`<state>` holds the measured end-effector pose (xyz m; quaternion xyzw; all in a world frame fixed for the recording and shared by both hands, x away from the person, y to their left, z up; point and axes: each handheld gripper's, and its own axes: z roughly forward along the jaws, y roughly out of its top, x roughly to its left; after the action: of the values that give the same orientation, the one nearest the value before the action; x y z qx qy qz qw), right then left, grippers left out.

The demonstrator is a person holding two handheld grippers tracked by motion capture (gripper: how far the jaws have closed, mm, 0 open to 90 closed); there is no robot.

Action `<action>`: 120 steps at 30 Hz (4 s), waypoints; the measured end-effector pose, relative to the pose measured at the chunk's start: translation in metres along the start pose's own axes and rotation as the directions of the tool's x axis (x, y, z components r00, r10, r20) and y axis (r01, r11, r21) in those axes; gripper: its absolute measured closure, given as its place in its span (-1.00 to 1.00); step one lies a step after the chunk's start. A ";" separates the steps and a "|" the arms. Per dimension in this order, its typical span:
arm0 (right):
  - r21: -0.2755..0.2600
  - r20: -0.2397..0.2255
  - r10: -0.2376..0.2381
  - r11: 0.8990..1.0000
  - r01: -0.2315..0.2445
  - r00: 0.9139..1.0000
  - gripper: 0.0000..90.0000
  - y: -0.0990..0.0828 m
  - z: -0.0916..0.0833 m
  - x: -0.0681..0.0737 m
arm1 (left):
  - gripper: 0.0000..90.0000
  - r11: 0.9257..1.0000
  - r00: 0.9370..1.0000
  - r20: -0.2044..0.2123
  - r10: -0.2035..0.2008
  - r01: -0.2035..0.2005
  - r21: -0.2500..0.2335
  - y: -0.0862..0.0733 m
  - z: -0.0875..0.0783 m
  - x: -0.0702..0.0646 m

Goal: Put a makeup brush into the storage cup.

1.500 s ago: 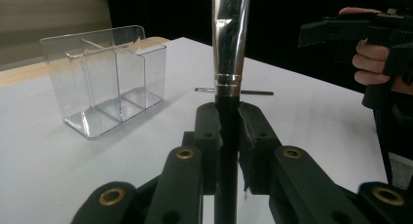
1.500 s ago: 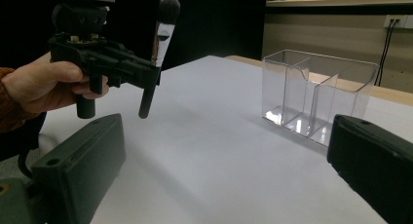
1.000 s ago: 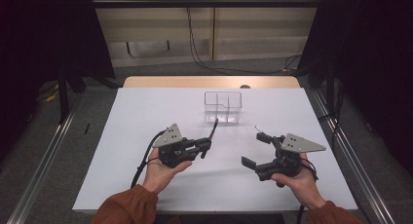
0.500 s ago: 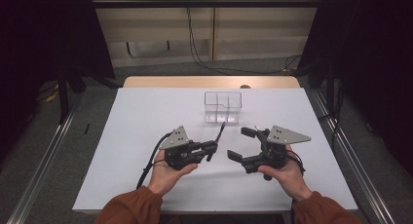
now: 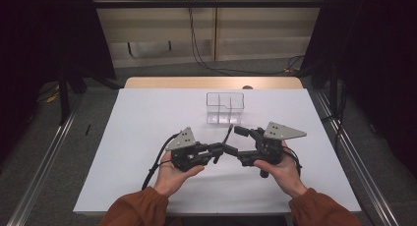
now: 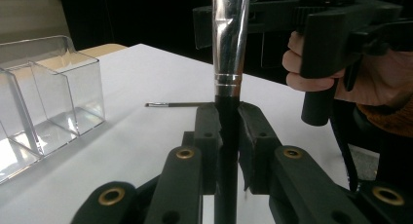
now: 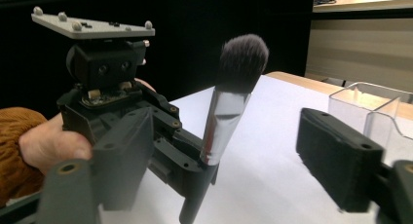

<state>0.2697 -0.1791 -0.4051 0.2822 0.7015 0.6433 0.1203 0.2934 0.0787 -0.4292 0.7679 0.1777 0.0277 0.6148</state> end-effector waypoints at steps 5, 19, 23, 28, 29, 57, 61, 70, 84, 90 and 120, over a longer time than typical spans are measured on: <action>-0.001 -0.005 0.008 1.000 -0.008 1.000 -0.26 -0.001 0.005 -0.001 | 0.77 1.000 1.000 -0.003 -0.004 0.004 -0.007 0.000 -0.002 0.001; -0.008 -0.028 0.022 1.000 -0.022 0.999 0.29 -0.003 0.015 -0.002 | 0.77 1.000 1.000 -0.004 -0.007 0.007 -0.008 0.000 -0.003 0.003; 0.000 -0.042 0.027 1.000 -0.027 0.999 0.41 -0.004 0.018 -0.002 | 0.77 1.000 1.000 -0.001 -0.005 0.005 -0.007 0.000 -0.003 0.003; -0.005 -0.057 0.037 0.999 -0.037 0.998 0.56 -0.005 0.019 -0.003 | 0.77 1.000 1.000 0.004 -0.006 0.006 -0.007 0.000 -0.003 0.003; -0.004 -0.060 0.040 0.999 -0.040 0.997 0.59 -0.005 0.019 -0.003 | 0.77 1.000 1.000 0.005 -0.002 0.003 -0.003 0.000 -0.003 0.003; 0.010 -0.059 0.010 1.000 -0.009 0.998 0.69 -0.004 0.019 -0.002 | 0.31 1.000 1.000 -0.012 -0.002 0.002 -0.014 -0.003 -0.002 0.004; 0.002 -0.056 0.006 1.000 -0.006 0.998 0.69 -0.002 0.016 -0.003 | 0.22 1.000 1.000 -0.027 -0.004 0.004 -0.010 -0.005 -0.005 0.006; 0.002 -0.047 0.004 1.000 -0.003 0.999 0.69 -0.002 0.014 -0.004 | -0.06 1.000 0.999 -0.044 -0.017 0.017 0.005 -0.006 -0.006 0.005; 0.002 -0.037 0.002 1.000 -0.002 0.999 0.69 0.000 0.007 -0.009 | -0.74 0.999 0.989 -0.144 -0.032 0.033 0.008 -0.004 -0.020 0.006; -0.001 -0.028 0.004 1.000 -0.004 1.000 0.69 0.000 0.003 -0.012 | -0.86 0.998 0.984 -0.164 -0.064 0.064 -0.010 -0.005 -0.027 0.009; -0.001 0.027 0.000 1.000 0.000 1.000 0.69 0.007 -0.004 -0.033 | -0.95 0.998 0.964 -0.261 -0.054 0.046 -0.034 -0.018 -0.080 0.019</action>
<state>0.2964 -0.2007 -0.4042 0.2907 0.6996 0.6396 0.1300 0.2860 0.1620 -0.4300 0.7442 0.2763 0.1160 0.5969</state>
